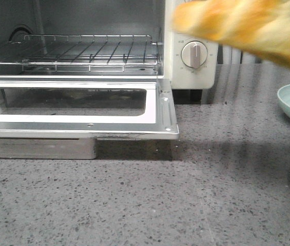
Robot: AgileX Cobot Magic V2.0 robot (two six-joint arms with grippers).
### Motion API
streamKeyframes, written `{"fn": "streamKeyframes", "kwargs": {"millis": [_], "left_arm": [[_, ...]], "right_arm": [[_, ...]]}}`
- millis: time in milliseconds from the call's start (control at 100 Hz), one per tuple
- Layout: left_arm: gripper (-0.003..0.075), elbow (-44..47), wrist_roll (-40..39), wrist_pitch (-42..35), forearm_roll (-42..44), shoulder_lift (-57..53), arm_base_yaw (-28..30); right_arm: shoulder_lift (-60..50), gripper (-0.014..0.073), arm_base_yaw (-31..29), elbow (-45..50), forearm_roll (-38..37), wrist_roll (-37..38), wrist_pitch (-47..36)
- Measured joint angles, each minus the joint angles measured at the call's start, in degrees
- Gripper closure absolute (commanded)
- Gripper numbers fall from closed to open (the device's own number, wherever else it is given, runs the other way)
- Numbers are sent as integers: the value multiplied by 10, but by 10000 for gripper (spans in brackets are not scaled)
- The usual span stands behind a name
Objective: Put bread in oven
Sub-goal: 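Lift the croissant with the right gripper and carry it into the oven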
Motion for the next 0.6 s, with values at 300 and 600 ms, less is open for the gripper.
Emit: {"fn": "streamKeyframes", "kwargs": {"millis": [300,600], "left_arm": [[741,0,0,0,0,0,0],[741,0,0,0,5,0,0]], "right_arm": [[165,662,87,-157,-96,0,-9],[303,662,91,-288,-175,-15,-79]]}}
